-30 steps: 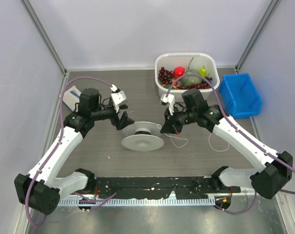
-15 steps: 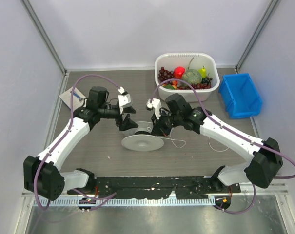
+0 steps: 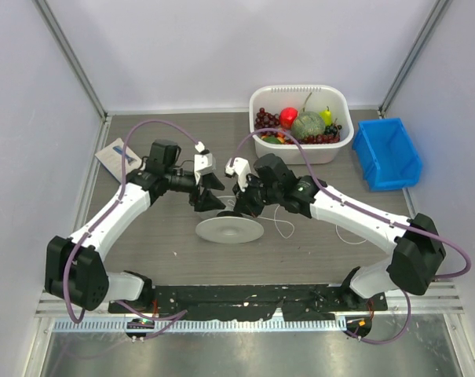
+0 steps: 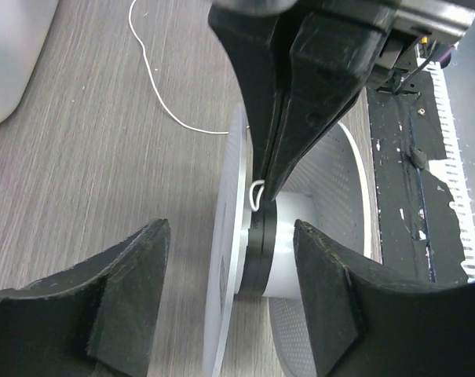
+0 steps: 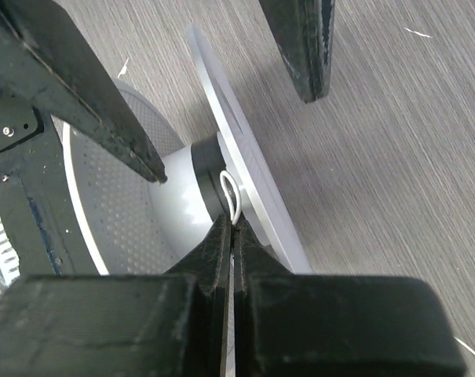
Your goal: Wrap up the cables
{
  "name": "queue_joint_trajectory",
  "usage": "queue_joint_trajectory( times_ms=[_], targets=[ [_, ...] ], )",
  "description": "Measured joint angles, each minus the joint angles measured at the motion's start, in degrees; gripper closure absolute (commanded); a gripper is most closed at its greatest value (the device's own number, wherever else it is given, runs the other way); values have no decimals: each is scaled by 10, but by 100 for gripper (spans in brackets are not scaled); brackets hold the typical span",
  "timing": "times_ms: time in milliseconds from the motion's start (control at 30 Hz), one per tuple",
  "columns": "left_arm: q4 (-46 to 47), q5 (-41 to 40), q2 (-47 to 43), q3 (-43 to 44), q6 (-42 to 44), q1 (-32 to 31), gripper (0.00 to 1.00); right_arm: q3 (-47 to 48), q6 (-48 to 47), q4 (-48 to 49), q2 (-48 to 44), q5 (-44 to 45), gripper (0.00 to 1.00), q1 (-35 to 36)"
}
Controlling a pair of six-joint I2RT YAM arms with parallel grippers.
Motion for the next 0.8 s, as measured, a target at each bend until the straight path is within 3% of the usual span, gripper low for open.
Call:
queue_joint_trajectory(
  times_ms=[433, 800],
  targets=[
    [13, 14, 16, 0, 10, -2, 52, -37, 51, 82, 7, 55, 99, 21],
    [28, 14, 19, -9, 10, -13, 51, -56, 69, 118, 1, 72, 99, 28]
  ],
)
